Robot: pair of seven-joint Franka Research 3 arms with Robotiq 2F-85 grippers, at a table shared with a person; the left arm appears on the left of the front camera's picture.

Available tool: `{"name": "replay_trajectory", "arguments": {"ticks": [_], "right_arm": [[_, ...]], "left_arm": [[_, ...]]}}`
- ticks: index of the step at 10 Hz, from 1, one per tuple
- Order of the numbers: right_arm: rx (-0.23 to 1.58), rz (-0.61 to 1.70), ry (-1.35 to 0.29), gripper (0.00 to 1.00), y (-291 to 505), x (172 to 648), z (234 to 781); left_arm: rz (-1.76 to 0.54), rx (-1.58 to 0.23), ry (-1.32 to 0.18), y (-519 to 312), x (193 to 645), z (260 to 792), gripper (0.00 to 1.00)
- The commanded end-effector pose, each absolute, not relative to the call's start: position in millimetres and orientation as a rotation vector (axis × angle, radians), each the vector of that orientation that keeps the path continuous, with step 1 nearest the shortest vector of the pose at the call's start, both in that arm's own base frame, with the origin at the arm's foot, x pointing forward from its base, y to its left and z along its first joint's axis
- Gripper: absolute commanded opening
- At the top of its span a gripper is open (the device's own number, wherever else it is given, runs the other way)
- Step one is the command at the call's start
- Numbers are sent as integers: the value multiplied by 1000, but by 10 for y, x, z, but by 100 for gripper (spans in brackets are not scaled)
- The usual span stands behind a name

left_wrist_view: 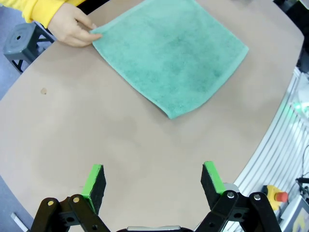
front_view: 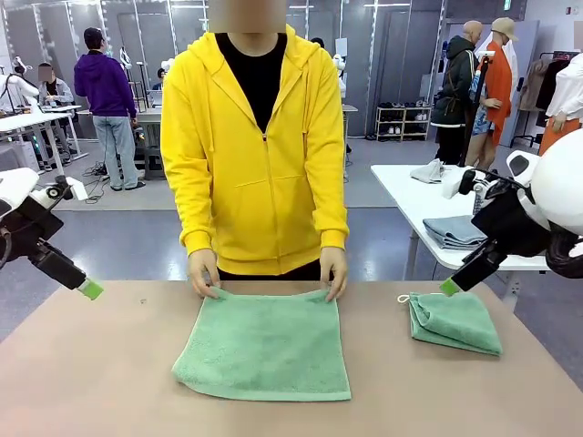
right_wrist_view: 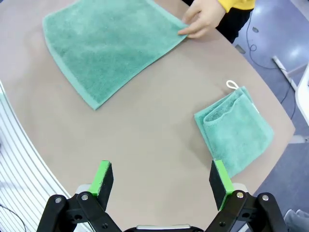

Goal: Fold the towels and place them in the basket.
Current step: When a person lays out a Towel with hook on the table, fold it in half twice.

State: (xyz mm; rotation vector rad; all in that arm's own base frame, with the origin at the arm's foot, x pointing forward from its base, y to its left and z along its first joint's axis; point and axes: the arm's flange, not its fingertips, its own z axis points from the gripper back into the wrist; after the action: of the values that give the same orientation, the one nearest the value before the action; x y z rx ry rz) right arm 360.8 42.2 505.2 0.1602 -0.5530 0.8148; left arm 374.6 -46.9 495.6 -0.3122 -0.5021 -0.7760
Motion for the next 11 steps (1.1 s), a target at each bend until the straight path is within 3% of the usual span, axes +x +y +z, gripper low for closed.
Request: {"name": "replay_trajectory", "arguments": {"ticks": [1, 2, 11], "right_arm": [[166, 812, -561, 100, 389, 3375, 4755], [160, 815, -553, 100, 422, 3608, 5052], [160, 815, -553, 100, 422, 3608, 5052]], "left_arm": [[-790, -340, -552, -488, 3746, 4913, 100], [-776, -312, -502, -469, 3746, 4956, 100], [-776, -312, -502, -469, 3746, 4956, 100]]}}
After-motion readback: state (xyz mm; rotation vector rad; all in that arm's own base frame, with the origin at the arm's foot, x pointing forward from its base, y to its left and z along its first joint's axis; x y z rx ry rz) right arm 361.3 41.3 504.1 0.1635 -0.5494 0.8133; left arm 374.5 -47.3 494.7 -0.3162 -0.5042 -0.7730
